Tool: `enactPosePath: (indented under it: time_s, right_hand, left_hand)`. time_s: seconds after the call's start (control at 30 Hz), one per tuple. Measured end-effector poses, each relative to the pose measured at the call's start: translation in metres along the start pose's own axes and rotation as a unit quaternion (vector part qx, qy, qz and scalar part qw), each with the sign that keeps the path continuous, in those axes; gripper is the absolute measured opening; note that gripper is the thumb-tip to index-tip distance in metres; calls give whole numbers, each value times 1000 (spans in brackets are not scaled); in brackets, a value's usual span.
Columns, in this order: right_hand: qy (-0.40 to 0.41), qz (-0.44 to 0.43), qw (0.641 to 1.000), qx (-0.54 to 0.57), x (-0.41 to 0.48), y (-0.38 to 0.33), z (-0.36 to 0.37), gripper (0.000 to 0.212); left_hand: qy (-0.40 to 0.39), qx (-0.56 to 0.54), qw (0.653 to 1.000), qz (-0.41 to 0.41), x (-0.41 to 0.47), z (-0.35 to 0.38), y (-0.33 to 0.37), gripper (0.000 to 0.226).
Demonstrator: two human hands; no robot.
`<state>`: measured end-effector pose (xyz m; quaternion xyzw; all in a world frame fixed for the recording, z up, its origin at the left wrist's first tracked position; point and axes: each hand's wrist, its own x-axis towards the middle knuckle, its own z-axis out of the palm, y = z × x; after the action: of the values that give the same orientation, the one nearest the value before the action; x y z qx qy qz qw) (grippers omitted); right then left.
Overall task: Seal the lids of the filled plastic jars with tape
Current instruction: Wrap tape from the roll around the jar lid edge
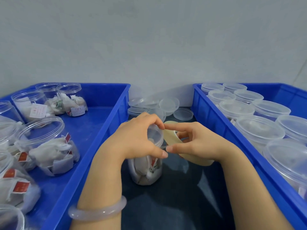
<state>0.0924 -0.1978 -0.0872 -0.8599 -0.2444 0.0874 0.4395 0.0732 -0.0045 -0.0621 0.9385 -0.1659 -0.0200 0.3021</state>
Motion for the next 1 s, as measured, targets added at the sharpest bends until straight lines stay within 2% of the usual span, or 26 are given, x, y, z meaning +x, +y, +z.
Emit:
enactPosePath:
  time_s: [0.1, 0.2, 0.3, 0.37, 0.43, 0.47, 0.6, 0.63, 0.73, 0.83, 0.9, 1.0]
  right_hand:
    - [32, -17, 999, -9, 2, -1, 4, 44]
    - [58, -13, 998, -13, 4, 0, 7, 56]
    - [67, -2, 998, -10, 6, 2, 8, 66]
    - [51, 2, 999, 3, 7, 3, 9, 69]
    - [26, 20, 999, 29, 8, 4, 11, 74]
    - [19, 27, 999, 34, 9, 5, 11, 75]
    - [44, 38, 998, 15, 11, 7, 14, 77]
    - [59, 49, 997, 16, 11, 7, 14, 81]
    - [79, 90, 993, -22, 9, 8, 11, 92]
    - [46, 130, 990, -24, 5, 5, 10, 90]
    - [29, 130, 991, 3, 3, -1, 13, 85]
    - [67, 100, 988, -95, 6, -7, 19, 81]
  left_hand:
    - [28, 45, 998, 21, 4, 7, 5, 47]
    - [45, 25, 998, 35, 5, 9, 6, 45]
    - [29, 0, 999, 30, 3, 6, 1, 48]
    - [20, 11, 1000, 22, 3, 6, 1, 61]
    - [17, 82, 996, -11, 6, 7, 2, 83]
    - [16, 120, 992, -36, 8, 8, 4, 86]
    - [5, 125, 985, -115, 21, 12, 15, 44]
    - [-3, 121, 984, -132, 24, 13, 18, 40]
    - [-8, 120, 980, -157, 29, 15, 23, 40]
    - [6, 110, 982, -152, 30, 16, 20, 38]
    - [19, 103, 984, -144, 29, 15, 19, 35]
    - [25, 89, 988, -125, 29, 15, 19, 32]
